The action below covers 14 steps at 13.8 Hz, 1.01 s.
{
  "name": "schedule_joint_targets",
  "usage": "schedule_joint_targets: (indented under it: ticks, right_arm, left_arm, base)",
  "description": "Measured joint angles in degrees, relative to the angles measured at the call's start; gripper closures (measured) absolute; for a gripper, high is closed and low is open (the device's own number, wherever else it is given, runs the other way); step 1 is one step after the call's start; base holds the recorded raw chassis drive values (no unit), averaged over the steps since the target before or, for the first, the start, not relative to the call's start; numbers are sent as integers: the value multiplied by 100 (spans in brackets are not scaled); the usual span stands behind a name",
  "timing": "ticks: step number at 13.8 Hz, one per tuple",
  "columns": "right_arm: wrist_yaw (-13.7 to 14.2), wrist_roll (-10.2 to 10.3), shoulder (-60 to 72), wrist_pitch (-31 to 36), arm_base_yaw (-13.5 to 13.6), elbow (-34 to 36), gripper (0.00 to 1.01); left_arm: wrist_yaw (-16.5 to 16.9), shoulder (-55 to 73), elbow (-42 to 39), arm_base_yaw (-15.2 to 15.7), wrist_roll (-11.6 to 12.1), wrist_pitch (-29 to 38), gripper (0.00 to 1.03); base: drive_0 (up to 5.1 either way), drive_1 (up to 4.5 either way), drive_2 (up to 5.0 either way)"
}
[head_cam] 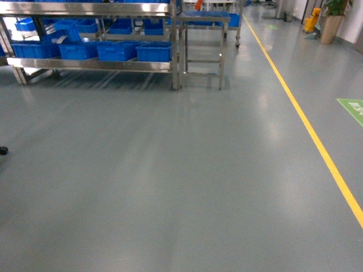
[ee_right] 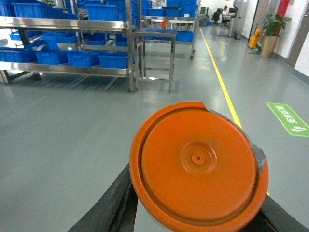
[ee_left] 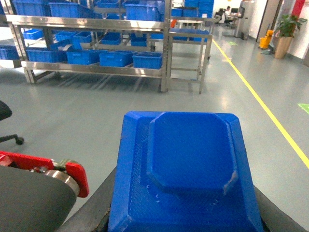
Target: Sort blue parts and orange caps into right shelf containers
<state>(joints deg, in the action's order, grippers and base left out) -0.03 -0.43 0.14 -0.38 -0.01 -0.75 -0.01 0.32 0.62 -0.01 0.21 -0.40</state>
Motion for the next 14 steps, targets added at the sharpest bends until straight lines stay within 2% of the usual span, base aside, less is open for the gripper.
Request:
schedule_joint_targets:
  ticks: [3, 14]
  right_arm:
    - [0, 0, 0, 2, 0, 0, 57]
    - [2, 0, 7, 2, 0, 0, 57]
  left_arm:
    - [-2, 0, 0, 0, 0, 0, 60]
    - [-4, 0, 0, -9, 0, -4, 60]
  base:
    - [-179, -179, -179]
    - [-3, 413, -420]
